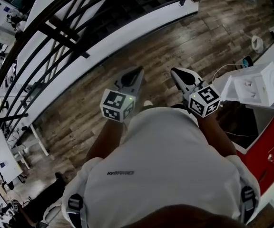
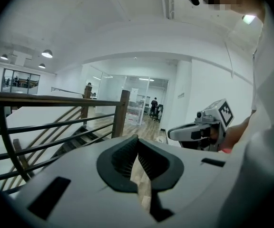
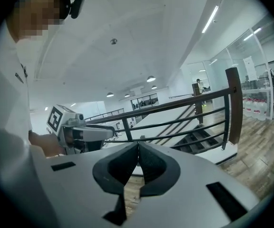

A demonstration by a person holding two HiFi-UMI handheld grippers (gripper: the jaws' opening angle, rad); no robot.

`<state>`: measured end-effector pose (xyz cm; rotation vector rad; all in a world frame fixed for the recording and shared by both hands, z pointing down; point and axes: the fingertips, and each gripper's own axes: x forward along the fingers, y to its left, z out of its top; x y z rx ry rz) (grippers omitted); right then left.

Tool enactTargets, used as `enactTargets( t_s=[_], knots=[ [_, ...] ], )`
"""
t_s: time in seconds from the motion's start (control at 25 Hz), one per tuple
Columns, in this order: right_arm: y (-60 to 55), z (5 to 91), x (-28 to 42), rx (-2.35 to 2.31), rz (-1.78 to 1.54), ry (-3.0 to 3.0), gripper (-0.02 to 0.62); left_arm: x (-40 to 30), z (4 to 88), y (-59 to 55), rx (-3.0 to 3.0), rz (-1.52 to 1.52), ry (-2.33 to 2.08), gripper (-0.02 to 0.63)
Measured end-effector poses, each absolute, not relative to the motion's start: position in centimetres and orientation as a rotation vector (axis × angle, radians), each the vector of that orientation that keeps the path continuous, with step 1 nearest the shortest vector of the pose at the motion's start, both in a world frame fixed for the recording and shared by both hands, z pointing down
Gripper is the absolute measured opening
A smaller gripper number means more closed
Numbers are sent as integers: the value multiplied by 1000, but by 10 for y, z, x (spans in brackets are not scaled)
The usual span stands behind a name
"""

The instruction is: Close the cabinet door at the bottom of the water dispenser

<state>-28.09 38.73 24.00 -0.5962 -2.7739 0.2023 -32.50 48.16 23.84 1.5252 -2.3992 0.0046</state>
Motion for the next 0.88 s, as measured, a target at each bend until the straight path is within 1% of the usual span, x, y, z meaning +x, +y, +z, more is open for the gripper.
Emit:
enactTargets(
  t_s=[0.28,0.56,0.72,0.88],
  knots=[
    [337,238,-237,-399,204,-2821,23,-301,233,420,1712,34,-2293,-2],
    [270,243,-169,-174,257,-2838,22,-246,231,347,1880,49,-2158,-2],
    [244,239,-138,-107,230,-2865,21,-220,236,314,1956,112,-2105,-2],
    [219,244,-102,-66,269,-2868,21,-193,231,281,1980,83,-2088,-2]
  ],
)
